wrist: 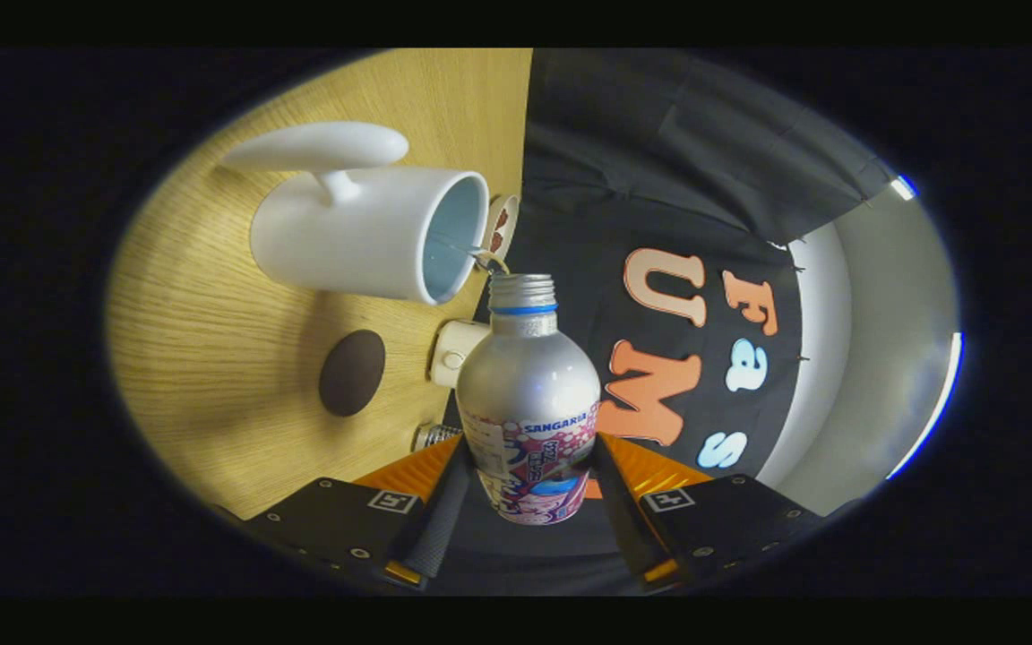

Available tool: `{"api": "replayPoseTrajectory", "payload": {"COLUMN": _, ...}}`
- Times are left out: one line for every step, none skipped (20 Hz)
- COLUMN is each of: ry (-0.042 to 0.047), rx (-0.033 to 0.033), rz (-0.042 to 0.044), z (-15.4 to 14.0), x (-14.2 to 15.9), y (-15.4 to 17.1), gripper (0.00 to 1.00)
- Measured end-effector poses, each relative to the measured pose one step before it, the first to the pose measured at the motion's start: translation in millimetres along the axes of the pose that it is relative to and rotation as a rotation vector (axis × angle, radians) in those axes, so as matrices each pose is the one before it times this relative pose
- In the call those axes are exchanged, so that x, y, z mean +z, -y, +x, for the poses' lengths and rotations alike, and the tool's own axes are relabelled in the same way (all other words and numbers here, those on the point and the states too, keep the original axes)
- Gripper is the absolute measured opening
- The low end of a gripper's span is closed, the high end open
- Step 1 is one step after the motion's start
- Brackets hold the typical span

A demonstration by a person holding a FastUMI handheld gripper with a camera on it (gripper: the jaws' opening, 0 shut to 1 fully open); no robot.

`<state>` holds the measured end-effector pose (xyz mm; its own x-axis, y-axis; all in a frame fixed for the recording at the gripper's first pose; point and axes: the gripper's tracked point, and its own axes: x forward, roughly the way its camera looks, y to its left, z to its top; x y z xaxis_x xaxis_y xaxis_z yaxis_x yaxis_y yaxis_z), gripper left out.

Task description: Take the bottle from table, then pour the juice into the cup, finally place the bottle on the coaster

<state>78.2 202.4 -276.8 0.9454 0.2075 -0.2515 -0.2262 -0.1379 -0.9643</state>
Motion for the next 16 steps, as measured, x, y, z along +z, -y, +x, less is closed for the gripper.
{"api": "replayPoseTrajectory", "payload": {"ry": 0.00263, "rx": -0.00149, "rz": 0.00186, "z": -0.23, "x": 1.23, "y": 0.58, "gripper": 0.76}}
{"api": "replayPoseTrajectory", "payload": {"ry": 0.00238, "rx": -0.00204, "rz": -0.00437, "z": -0.38, "x": 0.27, "y": 0.57, "gripper": 0.76}}
{"api": "replayPoseTrajectory", "payload": {"ry": 0.00258, "rx": -0.00570, "rz": -0.00653, "z": -0.66, "x": 1.25, "y": 1.63, "gripper": 0.76}}
{"api": "replayPoseTrajectory", "payload": {"ry": 0.00098, "rx": -0.00443, "rz": -0.00632, "z": -0.81, "x": 0.71, "y": 0.12, "gripper": 0.76}}
{"api": "replayPoseTrajectory", "payload": {"ry": -0.00093, "rx": -0.00470, "rz": 0.00064, "z": -0.88, "x": 0.97, "y": 0.05, "gripper": 0.76}}
{"api": "replayPoseTrajectory", "payload": {"ry": 0.00122, "rx": -0.00019, "rz": 0.00135, "z": -0.13, "x": 0.09, "y": -0.63, "gripper": 0.76}}
{"api": "replayPoseTrajectory", "payload": {"ry": 0.00070, "rx": -0.00067, "rz": -0.00156, "z": -0.39, "x": 1.06, "y": 0.66, "gripper": 0.76}}
{"api": "replayPoseTrajectory", "payload": {"ry": 0.00301, "rx": 0.00030, "rz": -0.00385, "z": 1.74, "x": -1.08, "y": 0.63, "gripper": 0.76}}
{"api": "replayPoseTrajectory", "payload": {"ry": 0.00231, "rx": 0.00030, "rz": -0.00626, "z": -0.06, "x": 1.37, "y": 0.75, "gripper": 0.76}}
{"api": "replayPoseTrajectory", "payload": {"ry": 0.00138, "rx": -0.00102, "rz": -0.00476, "z": 0.97, "x": -1.25, "y": 1.54, "gripper": 0.76}}
{"api": "replayPoseTrajectory", "payload": {"ry": 0.00000, "rx": -0.00139, "rz": -0.00163, "z": 0.94, "x": -0.46, "y": 0.95, "gripper": 0.76}}
{"api": "replayPoseTrajectory", "payload": {"ry": 0.00155, "rx": 0.00078, "rz": -0.00320, "z": -0.13, "x": -0.19, "y": -0.01, "gripper": 0.76}}
{"api": "replayPoseTrajectory", "payload": {"ry": 0.00181, "rx": -0.00221, "rz": -0.00457, "z": 0.50, "x": 0.05, "y": 0.50, "gripper": 0.76}}
{"api": "replayPoseTrajectory", "payload": {"ry": 0.00186, "rx": -0.00200, "rz": -0.00502, "z": -0.03, "x": -0.31, "y": 0.48, "gripper": 0.76}}
{"api": "replayPoseTrajectory", "payload": {"ry": 0.00040, "rx": -0.00322, "rz": -0.00343, "z": 0.20, "x": 1.08, "y": 1.18, "gripper": 0.76}}
{"api": "replayPoseTrajectory", "payload": {"ry": -0.00021, "rx": -0.00020, "rz": -0.00185, "z": 0.83, "x": -1.43, "y": 1.22, "gripper": 0.76}}
